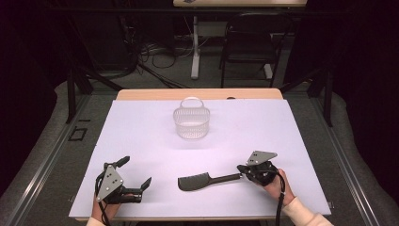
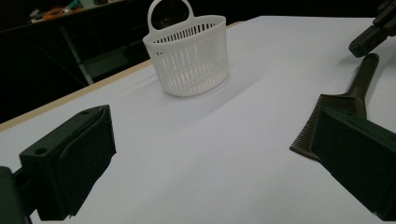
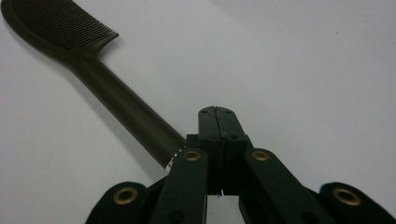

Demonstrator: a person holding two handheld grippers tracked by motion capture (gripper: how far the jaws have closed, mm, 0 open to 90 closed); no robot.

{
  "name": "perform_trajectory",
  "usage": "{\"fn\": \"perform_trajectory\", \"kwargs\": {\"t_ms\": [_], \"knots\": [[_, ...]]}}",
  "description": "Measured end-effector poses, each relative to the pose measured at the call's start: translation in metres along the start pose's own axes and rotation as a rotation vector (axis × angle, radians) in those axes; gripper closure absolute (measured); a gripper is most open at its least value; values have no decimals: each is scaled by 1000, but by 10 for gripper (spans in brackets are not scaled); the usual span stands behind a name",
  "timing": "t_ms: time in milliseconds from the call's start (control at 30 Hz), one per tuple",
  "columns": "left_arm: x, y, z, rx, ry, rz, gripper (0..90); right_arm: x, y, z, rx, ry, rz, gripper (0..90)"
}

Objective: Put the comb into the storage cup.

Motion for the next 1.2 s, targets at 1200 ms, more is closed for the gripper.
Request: {"fn": "perform_trajectory", "kwargs": {"t_ms": [1200], "knots": [[0,-1,1,4,-8,-5,2,17,5,5,82,-13,3,900]]}}
Point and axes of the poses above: each handheld gripper's, and its own axes: z roughly backward along the jaws, y roughly out of its underside, x roughly to its left, the point moved 4 cm from there along -z, roughly forward along the jaws, and after that the axes turned 4 degrees about y, right-handed, at the moved point
